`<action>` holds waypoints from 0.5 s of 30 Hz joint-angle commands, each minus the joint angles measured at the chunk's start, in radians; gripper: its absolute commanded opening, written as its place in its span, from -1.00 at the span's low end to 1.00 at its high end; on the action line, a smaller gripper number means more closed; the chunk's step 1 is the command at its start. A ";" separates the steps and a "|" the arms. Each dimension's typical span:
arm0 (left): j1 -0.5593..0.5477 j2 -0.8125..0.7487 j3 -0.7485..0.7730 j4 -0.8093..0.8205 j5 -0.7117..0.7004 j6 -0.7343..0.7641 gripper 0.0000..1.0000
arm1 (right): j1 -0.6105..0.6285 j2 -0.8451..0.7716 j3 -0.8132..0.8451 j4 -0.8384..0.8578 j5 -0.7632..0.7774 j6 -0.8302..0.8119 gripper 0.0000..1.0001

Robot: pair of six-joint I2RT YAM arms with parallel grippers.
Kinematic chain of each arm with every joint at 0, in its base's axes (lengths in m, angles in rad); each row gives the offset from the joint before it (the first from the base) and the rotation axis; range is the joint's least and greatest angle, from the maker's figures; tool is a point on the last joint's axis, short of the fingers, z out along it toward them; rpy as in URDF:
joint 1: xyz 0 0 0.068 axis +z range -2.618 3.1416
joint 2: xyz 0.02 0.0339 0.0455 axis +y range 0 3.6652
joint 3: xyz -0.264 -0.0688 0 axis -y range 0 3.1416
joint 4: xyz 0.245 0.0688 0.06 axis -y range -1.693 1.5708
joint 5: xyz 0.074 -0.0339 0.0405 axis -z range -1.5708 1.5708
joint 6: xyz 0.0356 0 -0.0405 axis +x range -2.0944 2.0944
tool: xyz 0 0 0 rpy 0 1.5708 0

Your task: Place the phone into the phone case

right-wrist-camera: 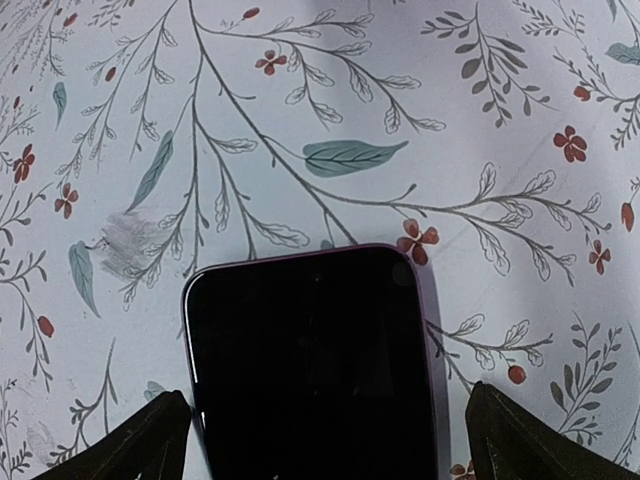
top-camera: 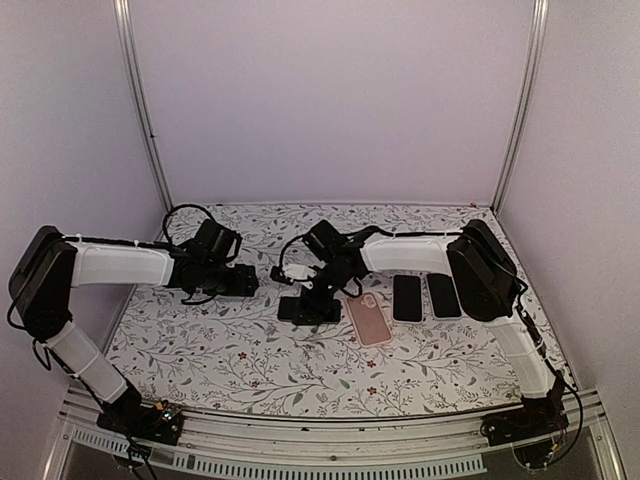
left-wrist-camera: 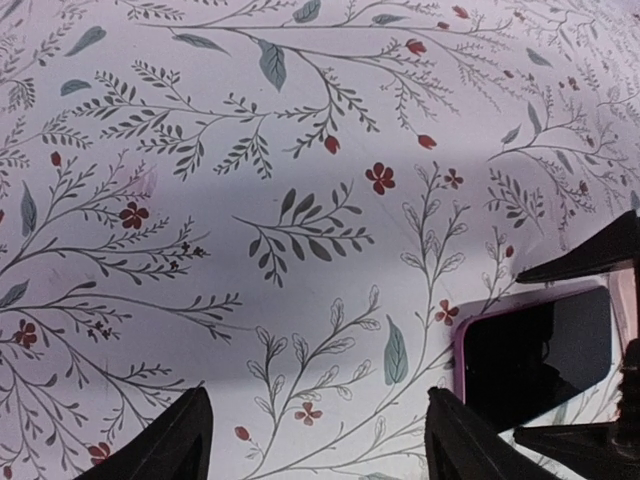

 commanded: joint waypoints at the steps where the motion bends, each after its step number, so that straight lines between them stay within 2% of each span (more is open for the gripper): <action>1: 0.000 0.003 -0.012 -0.001 0.009 -0.013 0.48 | 0.062 0.049 -0.025 -0.148 0.115 -0.004 0.95; 6: 0.000 0.007 -0.011 -0.003 0.008 -0.012 0.48 | 0.098 0.051 -0.008 -0.275 0.290 0.084 0.70; 10: 0.000 0.001 -0.013 -0.003 -0.001 -0.004 0.48 | 0.142 0.011 -0.067 -0.333 0.341 0.173 0.44; 15: 0.002 -0.001 -0.013 -0.009 -0.011 -0.001 0.48 | 0.210 -0.076 -0.141 -0.392 0.307 0.235 0.45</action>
